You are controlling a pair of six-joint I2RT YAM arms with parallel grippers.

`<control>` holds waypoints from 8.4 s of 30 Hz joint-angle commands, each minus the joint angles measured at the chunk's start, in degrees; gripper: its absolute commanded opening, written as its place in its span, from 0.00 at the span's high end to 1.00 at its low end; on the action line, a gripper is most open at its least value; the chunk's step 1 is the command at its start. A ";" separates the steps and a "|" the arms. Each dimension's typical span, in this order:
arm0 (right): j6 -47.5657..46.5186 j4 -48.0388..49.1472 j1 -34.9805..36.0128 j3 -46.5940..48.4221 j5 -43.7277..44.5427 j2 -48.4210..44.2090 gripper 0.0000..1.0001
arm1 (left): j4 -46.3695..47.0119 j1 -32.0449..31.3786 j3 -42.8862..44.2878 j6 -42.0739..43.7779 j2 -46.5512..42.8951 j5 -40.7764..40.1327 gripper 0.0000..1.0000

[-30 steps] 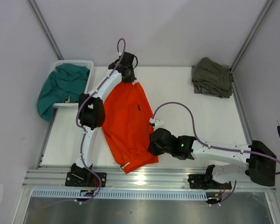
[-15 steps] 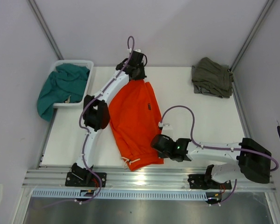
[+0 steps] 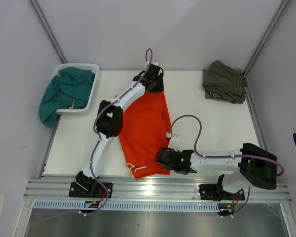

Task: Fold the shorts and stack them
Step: Fold the shorts

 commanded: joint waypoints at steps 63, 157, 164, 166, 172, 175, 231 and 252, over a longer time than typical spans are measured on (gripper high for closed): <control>-39.19 4.67 -36.77 51.56 -35.02 34.37 0.46 | -0.89 -18.80 -97.89 -23.65 -93.98 -13.07 0.01; -28.48 18.64 -62.87 -6.34 -57.95 -7.71 0.04 | 5.18 8.01 -66.80 -10.57 -57.53 -21.50 0.02; -25.58 29.09 -62.26 -10.56 -60.07 -3.49 0.06 | 5.26 -2.88 -64.95 -10.03 -57.26 -18.51 0.02; -25.22 30.42 -62.08 -10.92 -59.90 -2.62 0.06 | 6.85 -4.82 -65.91 -11.70 -57.35 -16.14 0.03; -23.82 35.69 -61.73 -11.88 -59.55 -0.07 0.07 | 13.10 -10.97 -69.26 -12.58 -57.79 -11.29 0.02; -22.68 39.47 -61.73 -12.50 -59.98 1.51 0.08 | 12.74 -11.86 -69.34 -13.46 -55.34 -11.30 0.03; -36.29 -0.06 -60.76 6.75 -37.57 -5.68 1.00 | 21.25 -9.40 -69.34 -13.20 -53.11 1.88 0.02; -37.53 -4.73 -61.64 11.05 -33.88 -5.60 1.00 | 51.84 -9.57 -76.46 -21.72 -40.40 -0.56 0.48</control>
